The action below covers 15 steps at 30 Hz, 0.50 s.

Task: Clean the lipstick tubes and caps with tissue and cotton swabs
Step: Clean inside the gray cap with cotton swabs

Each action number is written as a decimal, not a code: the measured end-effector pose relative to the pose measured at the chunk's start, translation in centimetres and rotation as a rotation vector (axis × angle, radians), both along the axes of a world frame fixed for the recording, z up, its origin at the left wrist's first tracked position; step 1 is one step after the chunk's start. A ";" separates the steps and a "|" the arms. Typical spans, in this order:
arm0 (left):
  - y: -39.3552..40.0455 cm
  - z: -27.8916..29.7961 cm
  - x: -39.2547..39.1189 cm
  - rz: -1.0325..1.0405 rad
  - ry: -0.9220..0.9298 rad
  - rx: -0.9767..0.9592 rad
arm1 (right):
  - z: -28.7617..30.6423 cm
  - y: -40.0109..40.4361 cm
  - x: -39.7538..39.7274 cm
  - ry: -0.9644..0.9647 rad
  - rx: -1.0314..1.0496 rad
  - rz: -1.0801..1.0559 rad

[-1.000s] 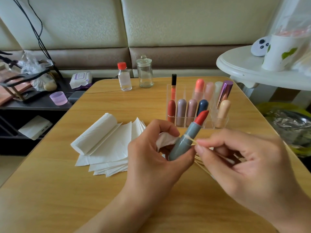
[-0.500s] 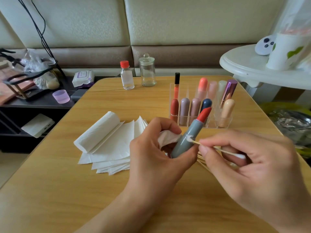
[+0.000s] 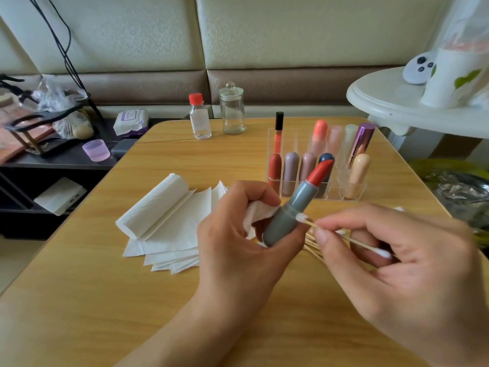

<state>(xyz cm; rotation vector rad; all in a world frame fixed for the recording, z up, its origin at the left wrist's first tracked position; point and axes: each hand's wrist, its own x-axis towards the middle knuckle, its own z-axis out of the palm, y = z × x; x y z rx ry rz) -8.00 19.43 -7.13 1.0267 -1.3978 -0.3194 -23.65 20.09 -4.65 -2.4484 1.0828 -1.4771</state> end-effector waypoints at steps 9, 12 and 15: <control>0.3 -0.1 -0.2 0.039 -0.088 -0.024 | -0.3 -0.1 0.3 0.015 -0.030 -0.008; 0.1 -0.1 -0.1 0.034 -0.041 -0.014 | -0.4 -0.1 0.0 0.000 -0.038 -0.026; 0.2 -0.1 0.0 0.035 -0.041 -0.024 | -0.4 -0.1 0.3 0.007 -0.068 -0.032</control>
